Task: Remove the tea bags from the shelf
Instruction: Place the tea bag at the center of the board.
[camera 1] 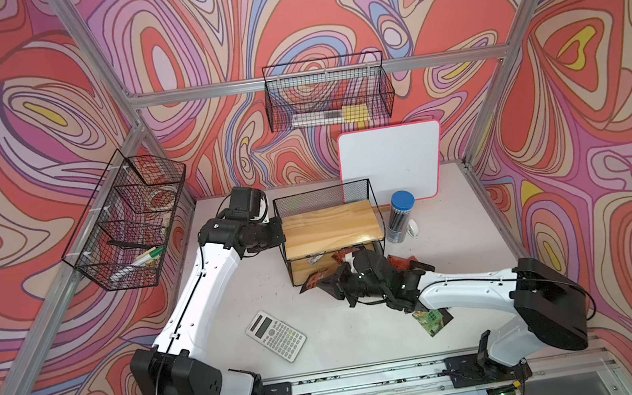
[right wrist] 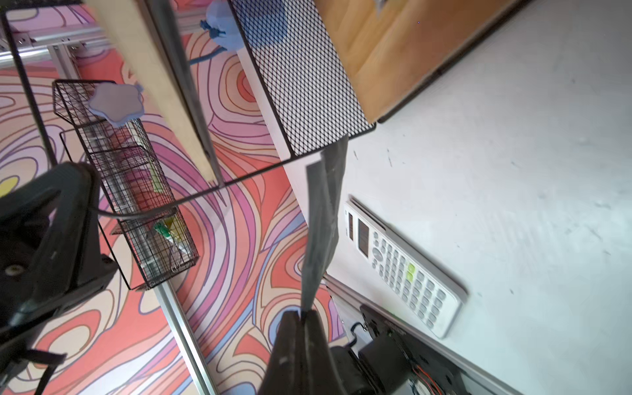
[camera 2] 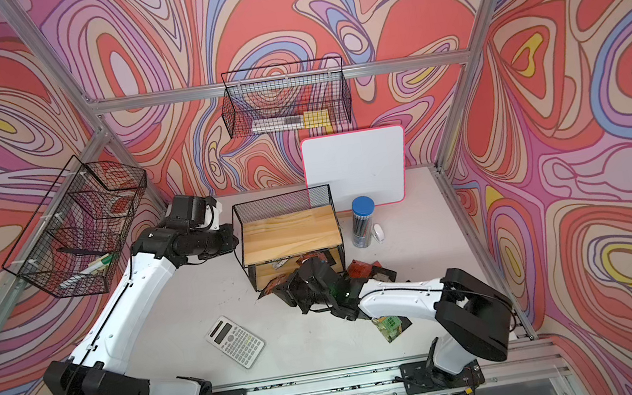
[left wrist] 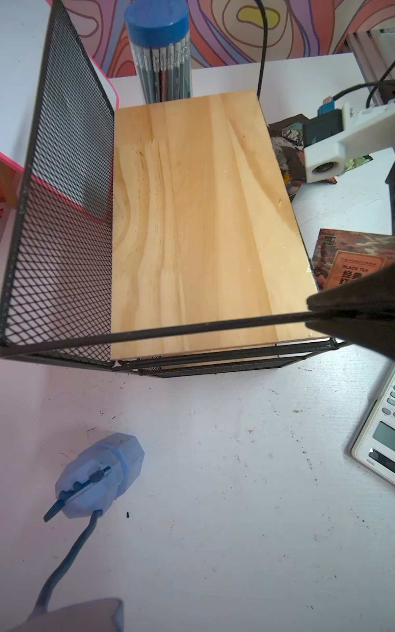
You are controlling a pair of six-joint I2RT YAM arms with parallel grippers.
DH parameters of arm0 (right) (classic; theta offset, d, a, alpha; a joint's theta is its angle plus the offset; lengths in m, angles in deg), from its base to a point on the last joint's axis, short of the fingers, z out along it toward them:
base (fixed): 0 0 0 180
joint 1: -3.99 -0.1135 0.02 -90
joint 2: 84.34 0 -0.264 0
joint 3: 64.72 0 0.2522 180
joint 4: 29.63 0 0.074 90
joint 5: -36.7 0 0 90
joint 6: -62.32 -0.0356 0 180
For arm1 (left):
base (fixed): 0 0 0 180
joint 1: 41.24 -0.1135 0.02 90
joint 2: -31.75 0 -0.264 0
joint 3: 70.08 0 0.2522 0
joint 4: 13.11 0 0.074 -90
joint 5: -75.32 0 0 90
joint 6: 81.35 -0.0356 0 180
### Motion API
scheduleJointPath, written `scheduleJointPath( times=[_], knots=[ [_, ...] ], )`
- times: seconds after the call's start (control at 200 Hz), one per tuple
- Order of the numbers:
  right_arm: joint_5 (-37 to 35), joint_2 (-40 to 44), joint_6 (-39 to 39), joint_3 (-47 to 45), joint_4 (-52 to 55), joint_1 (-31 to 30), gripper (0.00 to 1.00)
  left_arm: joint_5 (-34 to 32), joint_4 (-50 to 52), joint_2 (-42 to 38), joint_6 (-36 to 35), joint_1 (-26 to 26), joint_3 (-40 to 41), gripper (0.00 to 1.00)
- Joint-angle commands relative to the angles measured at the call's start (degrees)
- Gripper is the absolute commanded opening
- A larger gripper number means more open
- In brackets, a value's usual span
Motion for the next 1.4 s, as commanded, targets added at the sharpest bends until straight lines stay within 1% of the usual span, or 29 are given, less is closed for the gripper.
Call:
scheduleJointPath(
  times=[0.0, 0.05, 0.1, 0.17, 0.32, 0.506, 0.641, 0.746, 0.801, 0.841, 0.906, 0.981, 1.036, 1.092, 1.197, 1.242, 1.287, 1.322, 1.397],
  knots=[
    [4.77, 1.7, -1.12, -3.79, 4.68, 0.03, 0.0, 0.11, 0.48, -1.14, -0.66, -0.02, 0.71, 0.0],
    [7.18, 0.17, -1.8, -4.82, 2.66, 0.08, 0.0, 0.1, 0.47, -1.22, -0.53, -0.02, 0.71, 0.0],
    [7.92, -1.07, -2.11, -5.67, -0.07, -0.17, 0.0, 0.11, 0.45, -1.23, -0.54, -0.02, 0.71, 0.0],
    [9.99, -3.56, -1.14, -5.4, -0.97, -0.1, 0.0, 0.02, 0.48, -1.32, -0.52, -0.02, 0.71, 0.0],
    [11.68, -8.27, -1.17, -5.97, -5.36, -0.11, 0.0, 0.07, 0.59, -1.25, -0.54, -0.02, 0.62, 0.0],
    [13.07, -11.21, -0.68, -5.33, -2.7, -0.28, 0.0, 0.34, 0.37, -1.21, -0.46, -0.02, 0.8, 0.0],
    [12.73, -12.21, -0.89, -4.0, -0.68, -0.82, 0.0, 0.42, 0.16, -1.1, -0.18, -0.03, 0.71, 0.0],
    [11.68, -12.14, -1.92, -3.89, -0.19, -1.2, 0.28, 0.16, 0.73, -0.77, -0.08, -0.02, 0.29, 0.0],
    [11.05, -11.59, -2.47, -3.9, 1.21, -1.5, 0.39, -0.09, 0.9, -0.76, -0.1, -0.02, 0.27, 0.0],
    [10.58, -11.07, -2.97, -4.03, 2.06, -1.73, 0.45, -0.23, 1.01, -0.79, 0.05, -0.02, 0.38, 0.0],
    [10.02, -9.81, -3.54, -4.1, 4.27, -1.99, 0.49, -0.57, 0.94, -1.05, 0.26, -0.05, 0.54, 0.0],
    [8.05, -7.01, -3.98, -4.27, 8.5, -2.18, 0.54, -0.42, 0.94, -1.14, 0.6, -0.02, 0.58, 0.0],
    [5.69, -4.14, -4.53, -5.08, 10.72, -2.18, 0.54, -0.16, 0.64, -1.31, 0.76, -0.02, 0.71, 0.0],
    [1.6, -0.38, -5.81, -7.1, 11.49, -2.18, 0.53, -0.06, 0.38, -1.41, 0.72, -0.02, 0.86, 0.0],
    [-7.6, 6.46, -9.83, -12.94, 7.18, -2.15, 0.51, 0.25, -0.8, -1.67, 0.02, -0.02, 1.71, 0.0],
    [-11.9, 8.52, -11.65, -15.26, 4.2, -2.09, 0.48, 0.38, -1.54, -1.84, 0.01, -0.08, 2.1, 0.0],
    [-15.25, 9.29, -12.65, -16.55, 1.87, -1.78, 0.44, 0.2, -2.07, -2.07, -0.27, -0.02, 2.29, 0.0],
    [-17.31, 9.33, -12.95, -16.74, 0.56, -1.3, 0.43, 0.15, -2.38, -2.11, -0.77, -0.02, 2.27, 0.0],
    [-19.11, 7.69, -12.25, -16.07, -1.69, 0.95, 0.42, 0.01, -1.78, -1.94, -1.75, -0.02, 1.95, 0.0]
  ],
)
